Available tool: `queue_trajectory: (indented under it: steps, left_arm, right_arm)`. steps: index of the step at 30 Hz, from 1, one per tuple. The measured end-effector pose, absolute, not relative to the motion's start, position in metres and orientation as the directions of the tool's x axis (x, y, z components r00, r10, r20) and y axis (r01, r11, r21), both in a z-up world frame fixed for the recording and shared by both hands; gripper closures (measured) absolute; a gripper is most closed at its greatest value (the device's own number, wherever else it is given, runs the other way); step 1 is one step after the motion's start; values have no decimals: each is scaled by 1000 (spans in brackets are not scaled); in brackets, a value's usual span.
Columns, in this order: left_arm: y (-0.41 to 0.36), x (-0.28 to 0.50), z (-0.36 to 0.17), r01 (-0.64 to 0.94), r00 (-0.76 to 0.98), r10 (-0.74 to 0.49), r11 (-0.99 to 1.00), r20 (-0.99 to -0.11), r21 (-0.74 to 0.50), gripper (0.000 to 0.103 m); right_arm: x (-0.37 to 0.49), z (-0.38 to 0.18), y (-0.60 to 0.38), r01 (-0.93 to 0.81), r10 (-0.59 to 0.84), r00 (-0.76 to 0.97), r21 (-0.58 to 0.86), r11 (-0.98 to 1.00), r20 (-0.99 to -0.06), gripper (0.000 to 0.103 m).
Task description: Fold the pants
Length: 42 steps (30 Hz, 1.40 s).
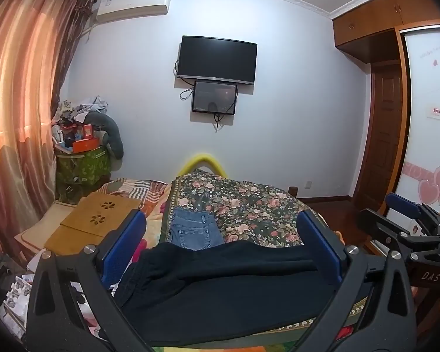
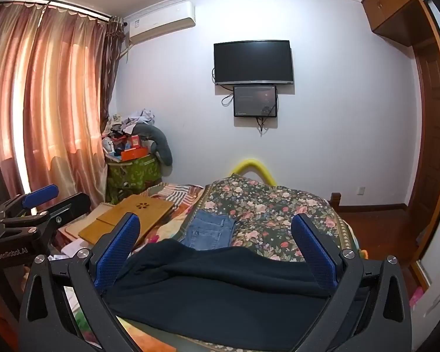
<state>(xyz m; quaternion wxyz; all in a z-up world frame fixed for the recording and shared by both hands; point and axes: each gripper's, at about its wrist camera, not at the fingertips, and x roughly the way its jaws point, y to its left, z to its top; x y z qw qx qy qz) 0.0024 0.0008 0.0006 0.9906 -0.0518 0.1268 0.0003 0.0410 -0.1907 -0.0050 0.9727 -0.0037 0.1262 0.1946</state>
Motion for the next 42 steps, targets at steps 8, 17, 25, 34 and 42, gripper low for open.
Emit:
queue_trajectory:
  steps: [8, 17, 25, 34, 42]
  left_arm:
    - [3, 3, 2, -23, 969, -4, 994, -247, -106, 0]
    - [5, 2, -2, -26, 969, 1, 995, -246, -101, 0]
    - [5, -1, -1, -19, 970, -7, 994, -242, -103, 0]
    - [3, 0, 0, -18, 970, -6, 995, -241, -101, 0]
    - [-1, 1, 2, -14, 970, -12, 995, -241, -104, 0]
  right_arm:
    - [39, -5, -188, -380, 376, 892, 35, 924, -251, 1]
    - [40, -6, -188, -379, 375, 891, 35, 925, -254, 1]
    - [42, -7, -189, -375, 372, 893, 36, 926, -253, 1]
    - [43, -8, -190, -374, 371, 894, 37, 927, -250, 1]
    - [43, -8, -192, -375, 373, 892, 43, 926, -254, 1]
